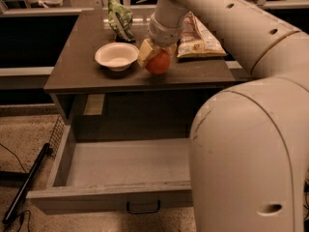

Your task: Pick apple from top drawer and place on counter

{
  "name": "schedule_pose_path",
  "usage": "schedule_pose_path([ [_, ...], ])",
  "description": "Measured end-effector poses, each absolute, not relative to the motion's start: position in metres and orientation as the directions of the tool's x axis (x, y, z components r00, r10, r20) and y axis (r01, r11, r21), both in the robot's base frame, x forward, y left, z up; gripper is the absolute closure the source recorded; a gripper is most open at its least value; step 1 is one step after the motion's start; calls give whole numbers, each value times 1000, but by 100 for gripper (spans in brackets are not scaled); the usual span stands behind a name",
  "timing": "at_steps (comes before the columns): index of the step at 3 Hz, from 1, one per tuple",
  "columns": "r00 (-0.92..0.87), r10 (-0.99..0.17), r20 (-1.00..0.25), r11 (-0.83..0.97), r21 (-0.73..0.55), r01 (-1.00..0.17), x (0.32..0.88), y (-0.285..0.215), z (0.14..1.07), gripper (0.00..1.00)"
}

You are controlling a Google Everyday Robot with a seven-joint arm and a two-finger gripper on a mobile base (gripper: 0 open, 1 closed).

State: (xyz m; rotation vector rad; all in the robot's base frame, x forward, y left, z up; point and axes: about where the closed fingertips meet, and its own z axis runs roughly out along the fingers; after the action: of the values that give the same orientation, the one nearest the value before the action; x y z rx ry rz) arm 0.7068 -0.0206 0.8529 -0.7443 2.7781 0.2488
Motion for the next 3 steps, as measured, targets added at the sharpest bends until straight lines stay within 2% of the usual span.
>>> schedule_pose_path([
  [1,-818,-483,-312,834,118,-538,707,-17,845,82],
  [3,-786,-511,-348,805,127,-580,708,-12,834,35],
])
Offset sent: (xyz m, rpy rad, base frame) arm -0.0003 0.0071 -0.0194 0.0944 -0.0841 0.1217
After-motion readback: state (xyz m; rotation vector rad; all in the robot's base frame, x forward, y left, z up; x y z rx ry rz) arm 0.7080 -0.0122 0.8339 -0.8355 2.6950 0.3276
